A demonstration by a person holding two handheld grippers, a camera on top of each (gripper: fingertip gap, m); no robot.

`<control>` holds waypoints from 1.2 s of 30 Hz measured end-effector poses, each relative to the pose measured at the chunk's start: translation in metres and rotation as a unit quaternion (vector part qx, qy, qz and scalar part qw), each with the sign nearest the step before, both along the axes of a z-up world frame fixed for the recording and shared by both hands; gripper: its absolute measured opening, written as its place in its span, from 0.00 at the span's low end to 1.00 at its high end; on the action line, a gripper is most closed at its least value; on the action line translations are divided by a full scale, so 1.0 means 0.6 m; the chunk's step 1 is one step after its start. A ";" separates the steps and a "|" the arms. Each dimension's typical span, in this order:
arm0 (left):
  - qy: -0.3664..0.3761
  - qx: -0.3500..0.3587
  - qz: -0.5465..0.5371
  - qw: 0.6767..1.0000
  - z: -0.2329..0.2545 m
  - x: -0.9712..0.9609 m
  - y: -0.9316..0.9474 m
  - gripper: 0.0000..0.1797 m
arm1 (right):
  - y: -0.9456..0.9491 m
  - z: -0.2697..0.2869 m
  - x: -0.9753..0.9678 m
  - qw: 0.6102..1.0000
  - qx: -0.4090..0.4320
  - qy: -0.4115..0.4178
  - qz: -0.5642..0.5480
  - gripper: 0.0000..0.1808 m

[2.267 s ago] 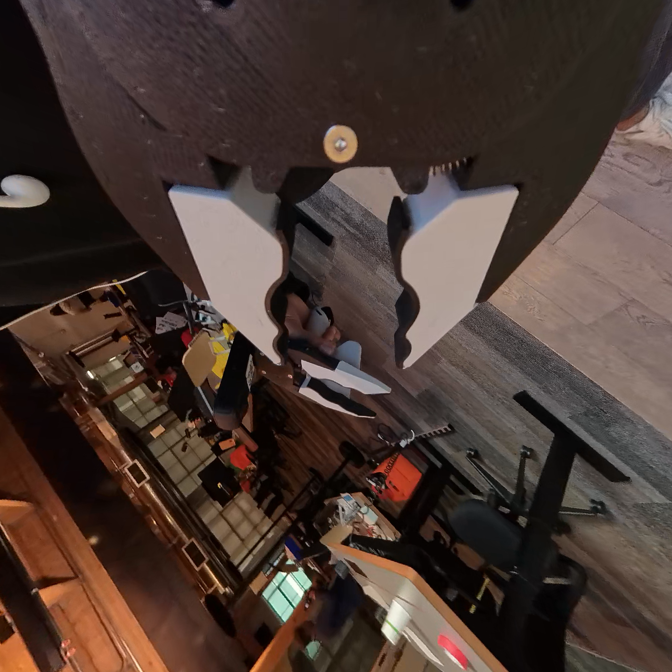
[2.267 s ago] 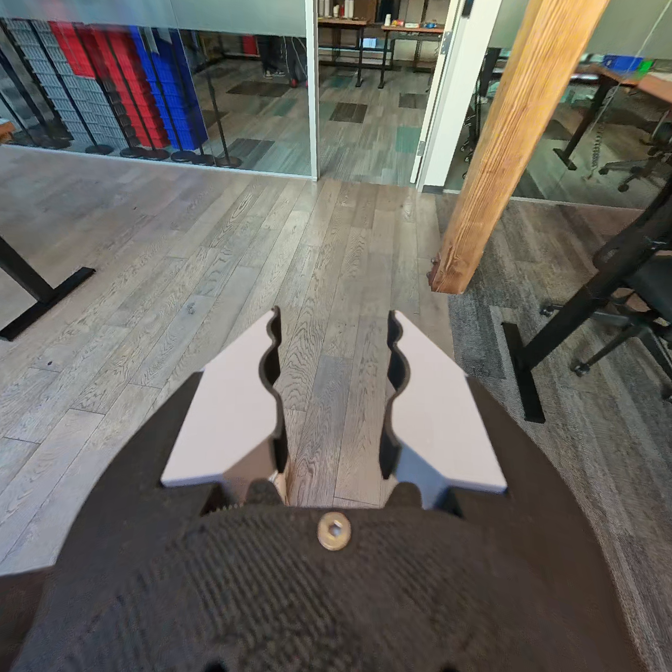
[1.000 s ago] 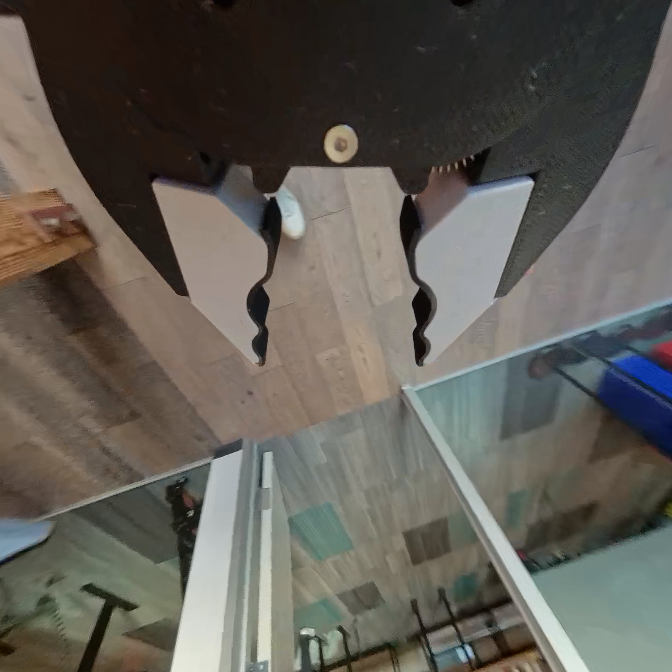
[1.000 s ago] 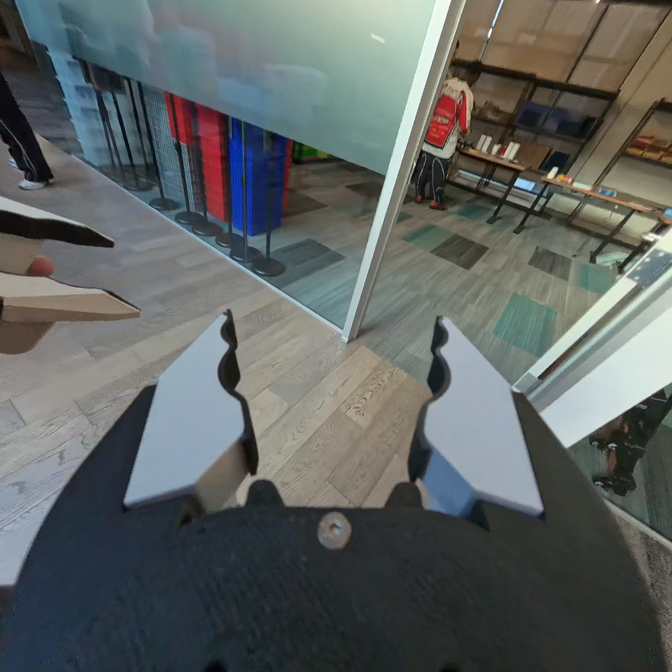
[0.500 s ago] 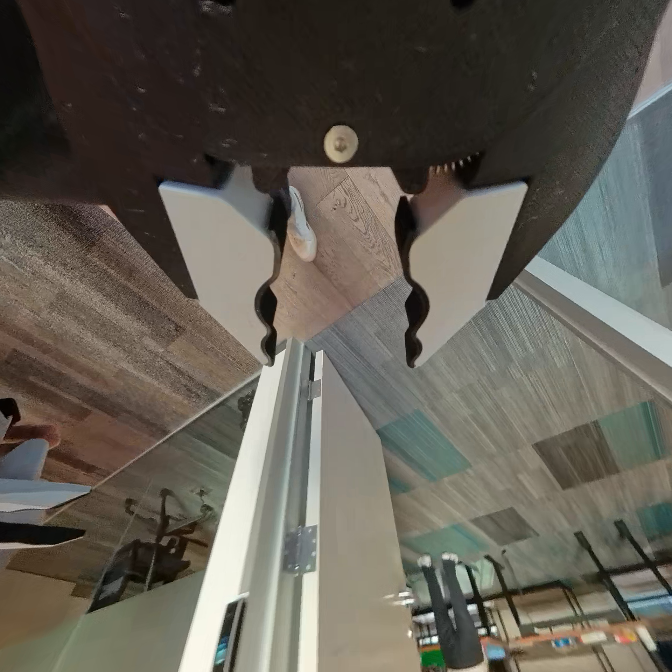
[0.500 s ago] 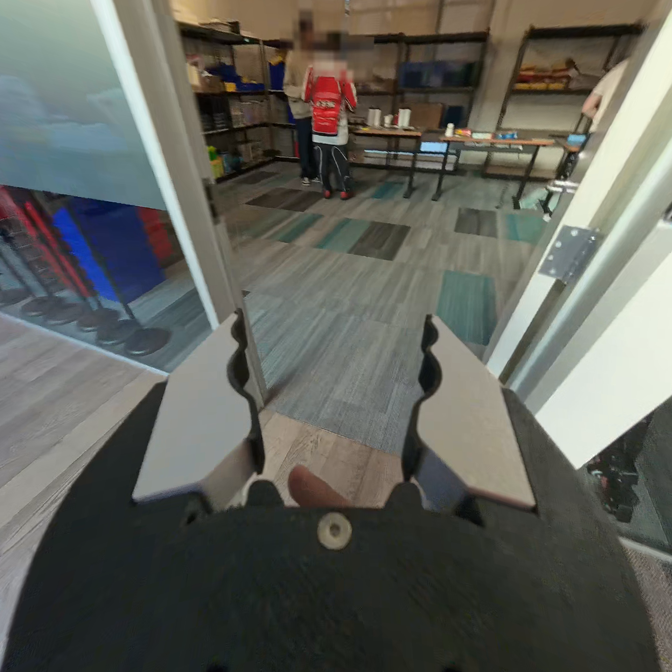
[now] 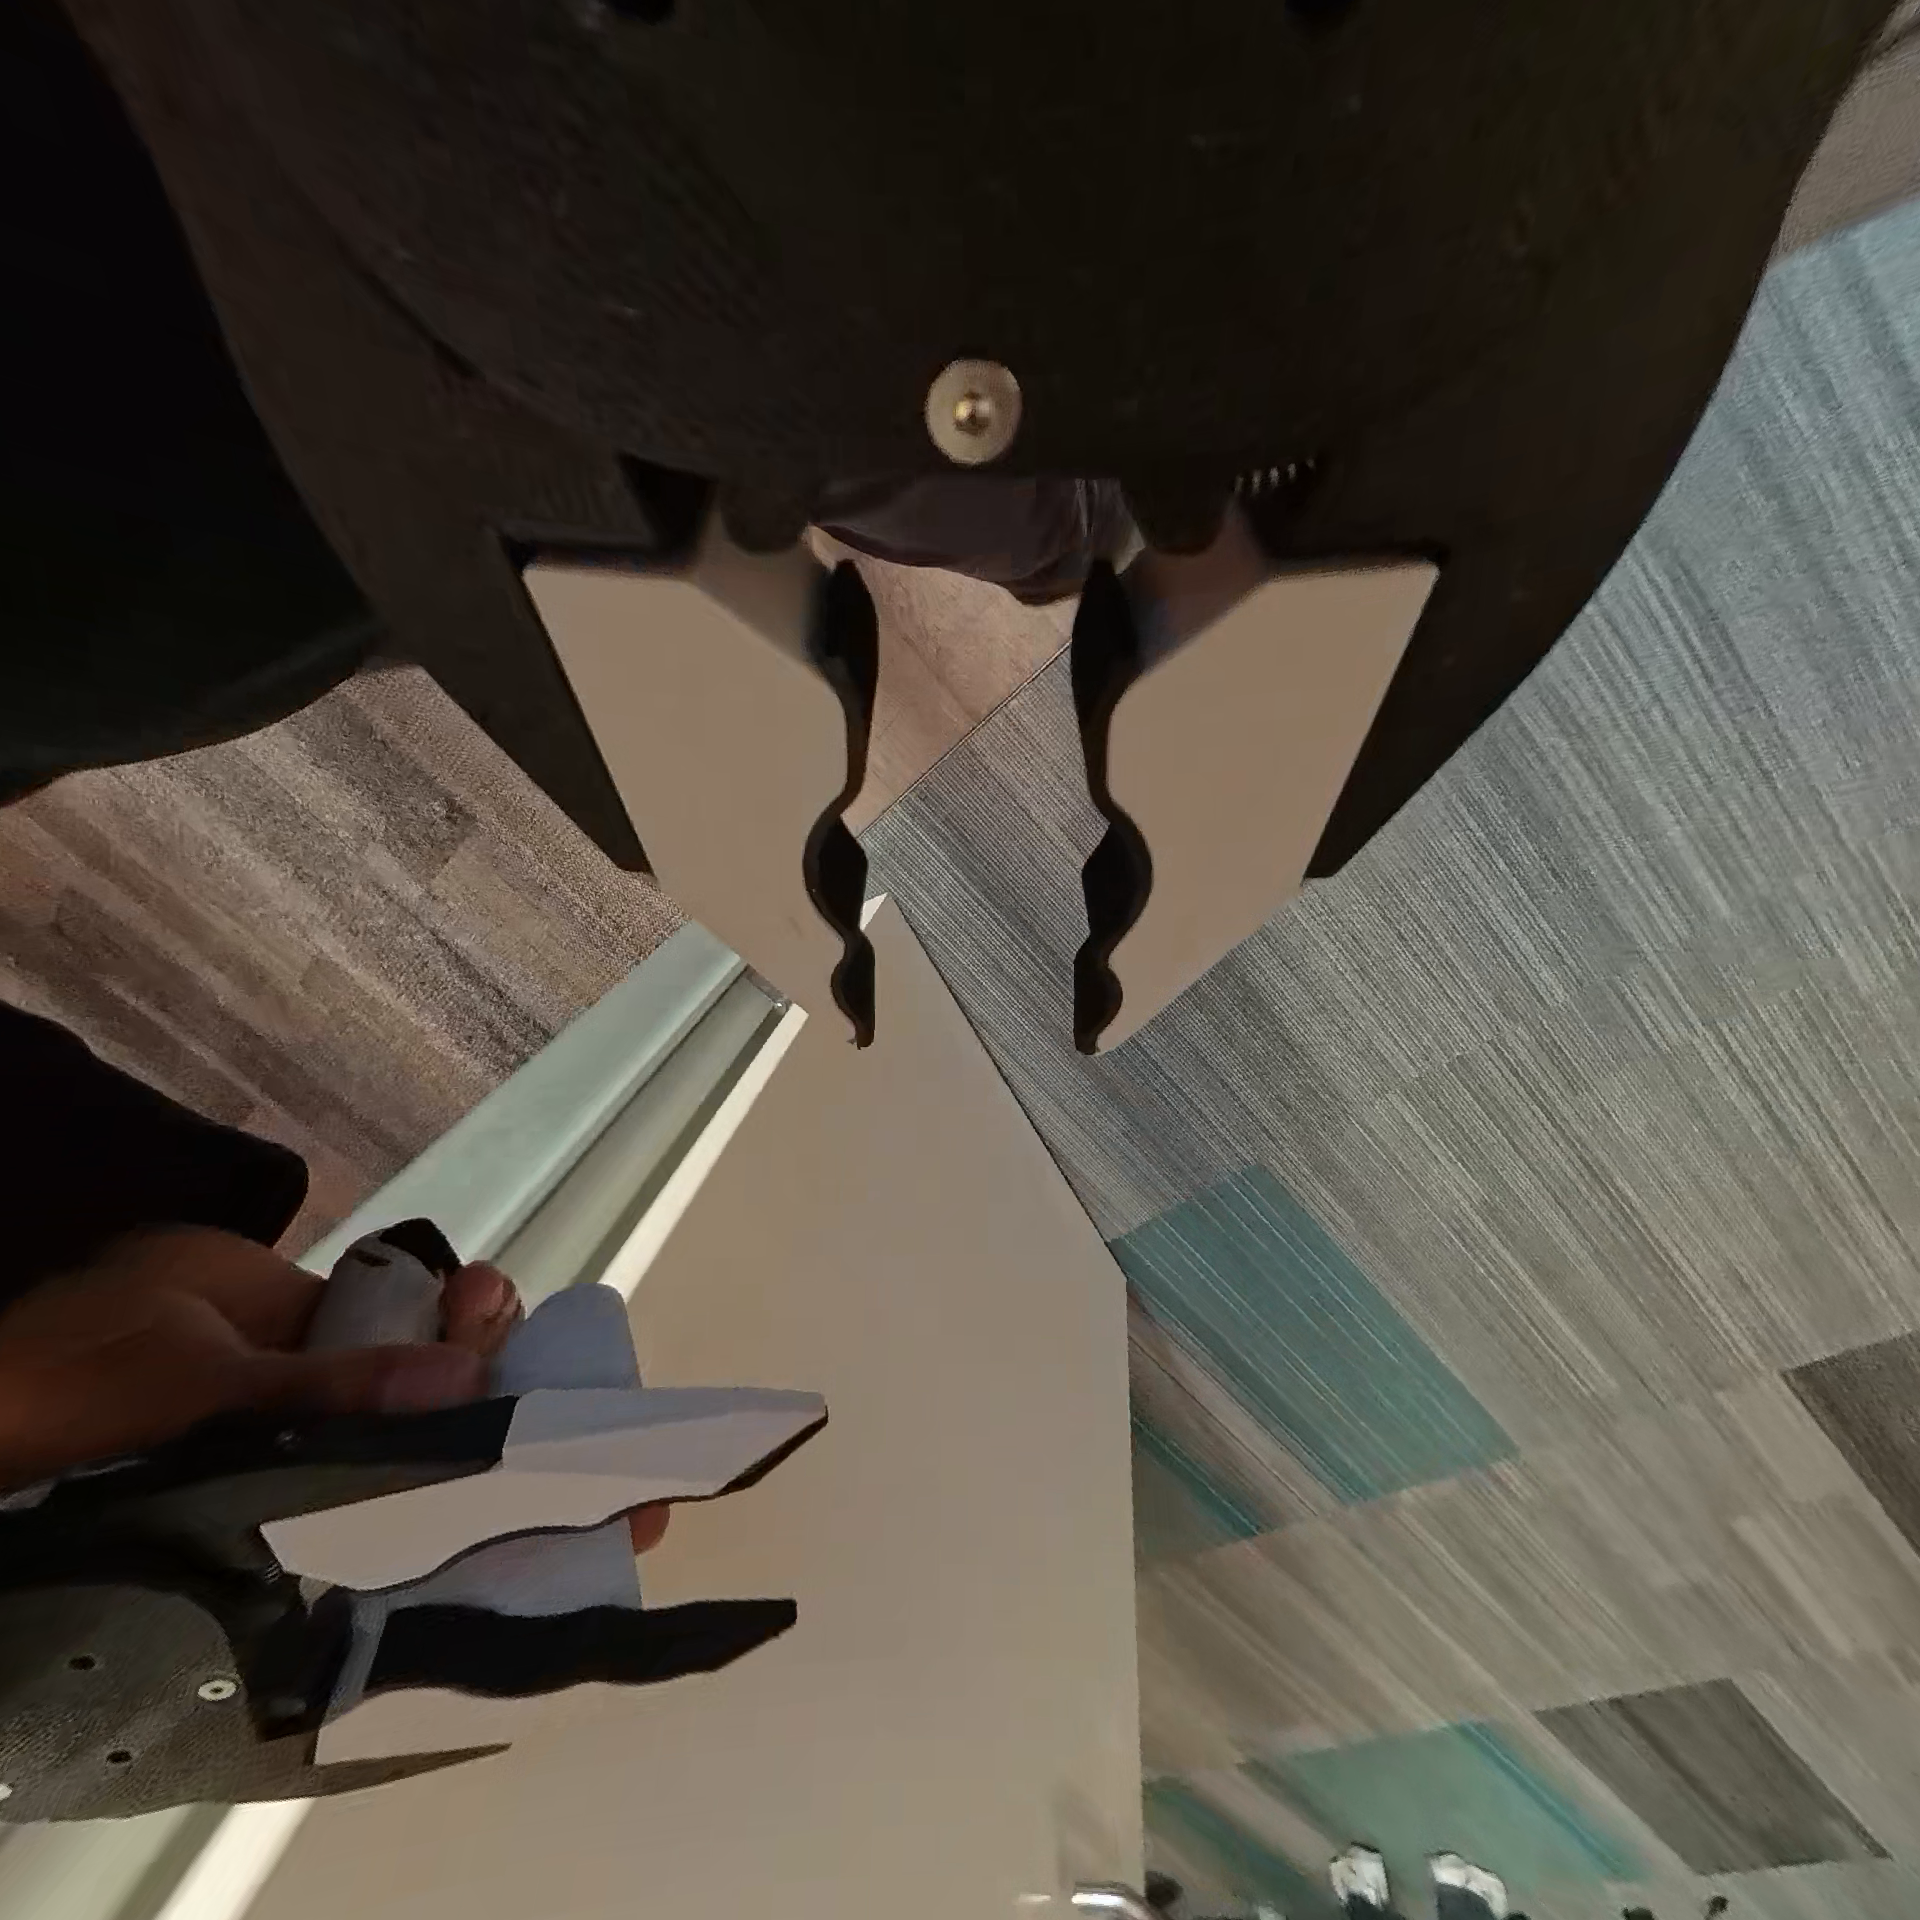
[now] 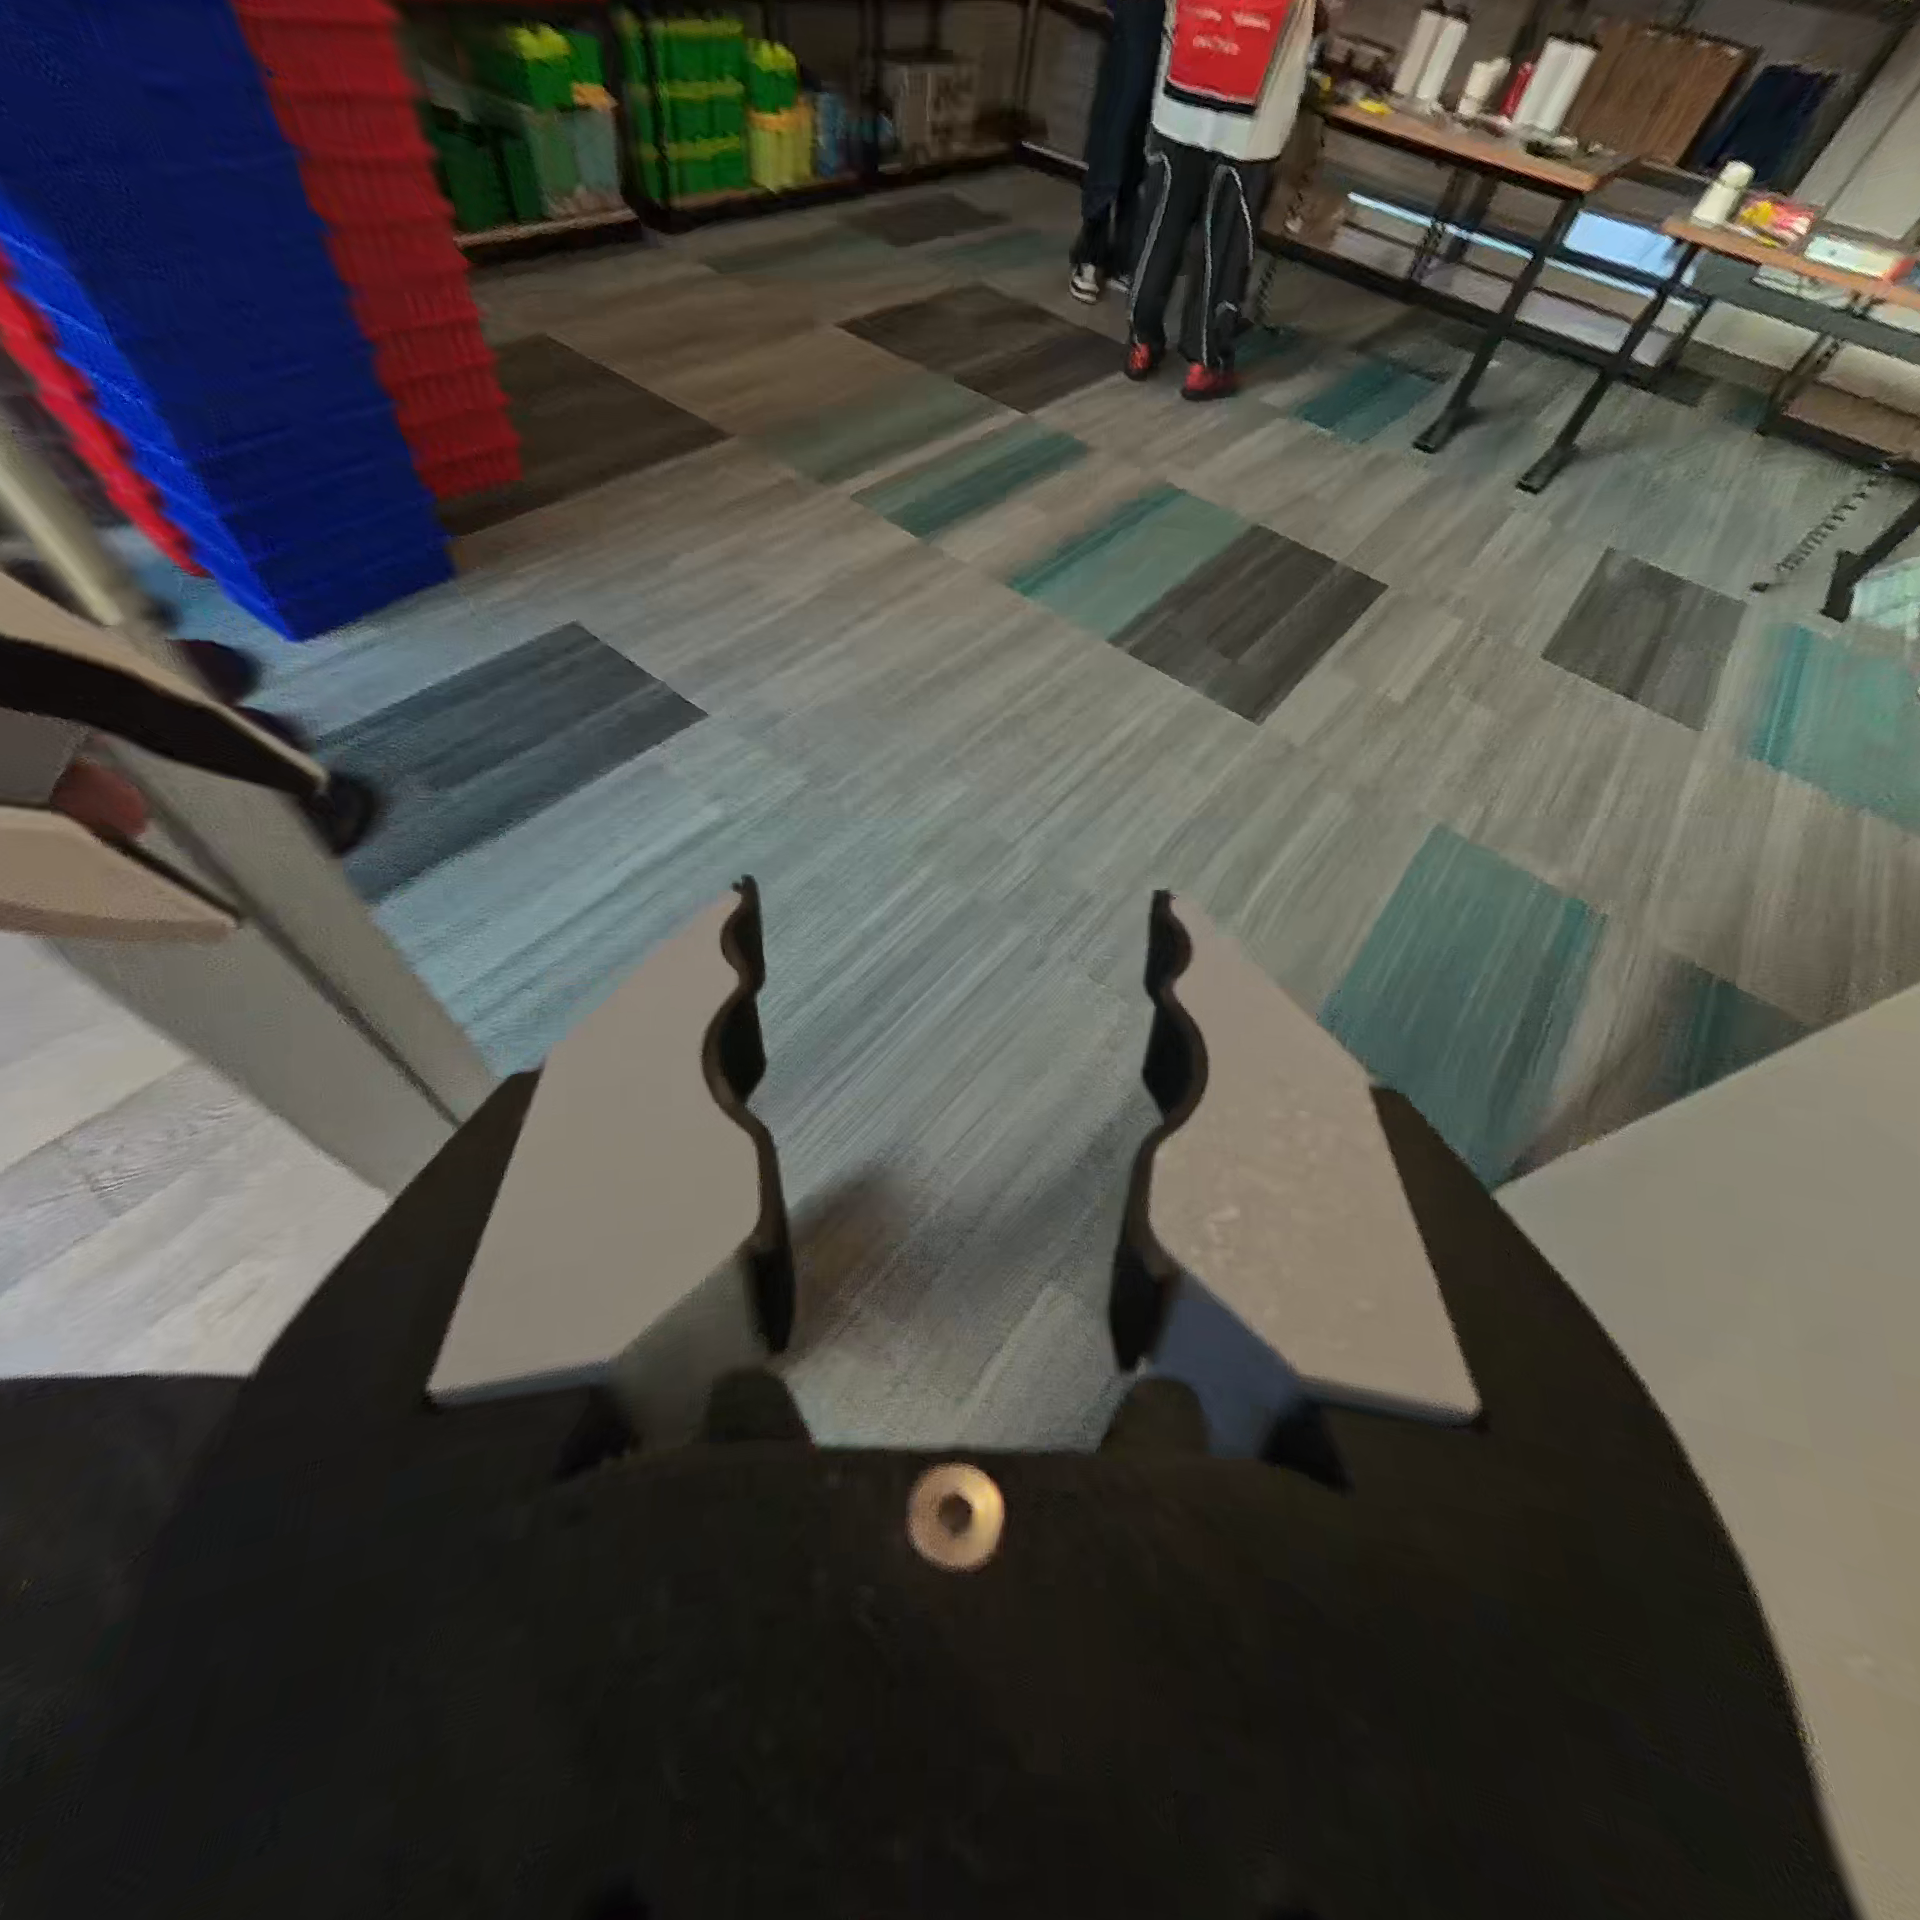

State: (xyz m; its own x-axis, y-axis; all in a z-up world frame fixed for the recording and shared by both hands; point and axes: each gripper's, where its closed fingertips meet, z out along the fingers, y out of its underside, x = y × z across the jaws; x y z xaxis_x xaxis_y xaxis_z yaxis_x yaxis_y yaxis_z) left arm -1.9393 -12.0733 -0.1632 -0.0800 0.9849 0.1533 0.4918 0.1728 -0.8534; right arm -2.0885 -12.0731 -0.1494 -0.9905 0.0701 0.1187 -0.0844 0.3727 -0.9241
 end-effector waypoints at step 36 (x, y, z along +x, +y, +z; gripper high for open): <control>-0.013 0.164 -0.498 0.851 0.049 -1.594 -0.925 0.14 | -0.328 -0.282 -1.505 0.444 -0.577 -0.339 -0.597 0.19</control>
State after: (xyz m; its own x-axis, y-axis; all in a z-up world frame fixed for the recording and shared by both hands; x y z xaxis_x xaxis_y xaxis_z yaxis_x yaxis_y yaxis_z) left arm -2.8956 -12.6286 -0.1336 0.7628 0.4695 0.4447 0.5518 -0.1139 -0.8262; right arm -2.9913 -12.2702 -0.3184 0.0520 0.2204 -0.9740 -0.0198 -0.9749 -0.2217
